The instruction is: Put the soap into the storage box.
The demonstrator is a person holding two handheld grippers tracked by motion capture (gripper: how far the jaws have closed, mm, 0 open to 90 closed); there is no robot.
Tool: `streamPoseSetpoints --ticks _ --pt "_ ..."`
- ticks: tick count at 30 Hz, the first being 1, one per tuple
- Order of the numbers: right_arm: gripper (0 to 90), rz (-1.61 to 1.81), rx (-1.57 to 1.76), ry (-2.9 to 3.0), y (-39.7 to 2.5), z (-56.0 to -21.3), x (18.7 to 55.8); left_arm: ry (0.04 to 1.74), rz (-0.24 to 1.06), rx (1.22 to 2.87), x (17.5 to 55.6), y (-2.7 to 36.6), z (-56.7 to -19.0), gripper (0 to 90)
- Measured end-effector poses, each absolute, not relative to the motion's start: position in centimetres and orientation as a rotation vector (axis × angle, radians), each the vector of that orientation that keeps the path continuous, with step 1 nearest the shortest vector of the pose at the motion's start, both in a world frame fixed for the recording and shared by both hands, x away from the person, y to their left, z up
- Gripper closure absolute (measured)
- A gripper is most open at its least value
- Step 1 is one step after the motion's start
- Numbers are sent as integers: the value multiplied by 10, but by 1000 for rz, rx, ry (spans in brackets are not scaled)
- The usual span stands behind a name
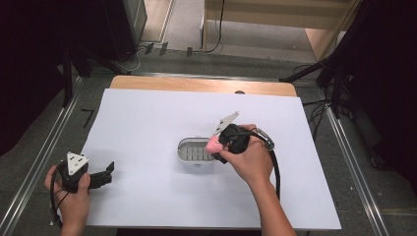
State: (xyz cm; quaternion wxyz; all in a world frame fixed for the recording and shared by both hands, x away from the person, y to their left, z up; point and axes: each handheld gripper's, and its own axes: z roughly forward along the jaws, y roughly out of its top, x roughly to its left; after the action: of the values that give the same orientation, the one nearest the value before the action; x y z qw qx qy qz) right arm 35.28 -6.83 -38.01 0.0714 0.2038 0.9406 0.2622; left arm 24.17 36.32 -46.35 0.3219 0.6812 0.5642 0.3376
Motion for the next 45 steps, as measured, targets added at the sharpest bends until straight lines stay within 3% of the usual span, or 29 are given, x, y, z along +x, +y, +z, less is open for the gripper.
streamPoseSetpoints --ticks 45 --pt "389 822 124 2939 -22 -397 374 1492 884 1792 242 363 -464 0"
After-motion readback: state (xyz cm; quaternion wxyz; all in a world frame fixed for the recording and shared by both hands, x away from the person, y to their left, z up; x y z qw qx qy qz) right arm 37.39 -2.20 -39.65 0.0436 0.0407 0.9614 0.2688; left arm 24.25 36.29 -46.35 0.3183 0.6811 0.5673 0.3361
